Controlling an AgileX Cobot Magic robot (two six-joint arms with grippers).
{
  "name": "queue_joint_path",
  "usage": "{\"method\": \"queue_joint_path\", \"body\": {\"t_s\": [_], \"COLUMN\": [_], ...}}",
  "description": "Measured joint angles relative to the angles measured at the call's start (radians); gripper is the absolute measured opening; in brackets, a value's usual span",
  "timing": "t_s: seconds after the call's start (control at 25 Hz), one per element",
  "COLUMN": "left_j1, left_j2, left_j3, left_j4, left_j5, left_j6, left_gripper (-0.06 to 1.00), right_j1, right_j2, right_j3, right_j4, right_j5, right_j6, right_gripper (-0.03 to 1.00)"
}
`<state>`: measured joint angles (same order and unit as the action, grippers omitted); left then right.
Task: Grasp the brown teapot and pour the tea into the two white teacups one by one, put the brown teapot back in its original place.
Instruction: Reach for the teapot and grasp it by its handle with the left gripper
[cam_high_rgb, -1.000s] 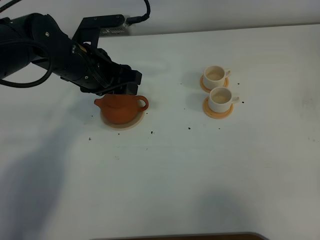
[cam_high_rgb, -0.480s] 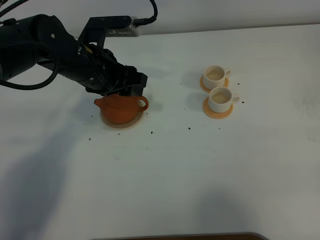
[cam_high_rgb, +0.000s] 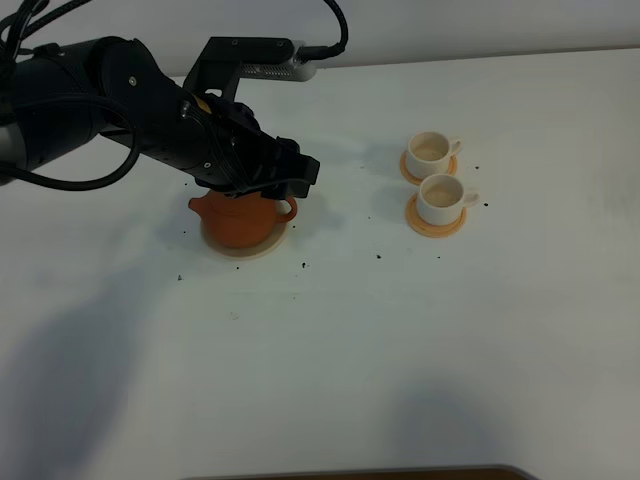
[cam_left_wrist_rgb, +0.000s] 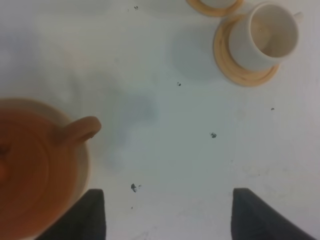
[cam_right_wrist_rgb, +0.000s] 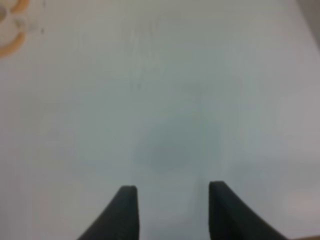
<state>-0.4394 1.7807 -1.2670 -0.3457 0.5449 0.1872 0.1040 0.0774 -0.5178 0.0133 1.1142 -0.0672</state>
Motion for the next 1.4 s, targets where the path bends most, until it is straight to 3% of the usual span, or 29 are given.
{"method": "queue_joint_path", "body": {"t_s": [0.68,0.8,0.92,1.24,1.4], "left_j1": [-0.004,-0.015,-0.026,-0.045,-0.046], "left_j2": [0.004,0.035,0.106,0.341,0.419], "left_j3": [-0.034,-0.12,-0.261,-0.601,-0.668], "left_j4": [-0.001,0.0,0.008,0.232,0.262], "left_j5": [0.01,0.054,0.169,0.394,0.406], "left_j6": [0.028,0.025,0.003,-0.118,-0.118], "left_gripper": [0.57,0.57,0.57,0.57,0.57], "right_j1": [-0.001,-0.001,-0.001,-0.001,-0.001], "right_j2": [-0.084,-0.084,-0.084,-0.084,-0.084], "right_j3": [0.001,0.001,0.001,0.001,0.001], "right_j4": [0.002,0.002,0.002,0.002,0.002], "right_j5": [0.001,0.001,0.001,0.001,0.001], "right_j6": [0.0,0.0,0.0,0.0,0.0], "right_gripper": [0.36,0.36,0.36,0.36,0.36]}}
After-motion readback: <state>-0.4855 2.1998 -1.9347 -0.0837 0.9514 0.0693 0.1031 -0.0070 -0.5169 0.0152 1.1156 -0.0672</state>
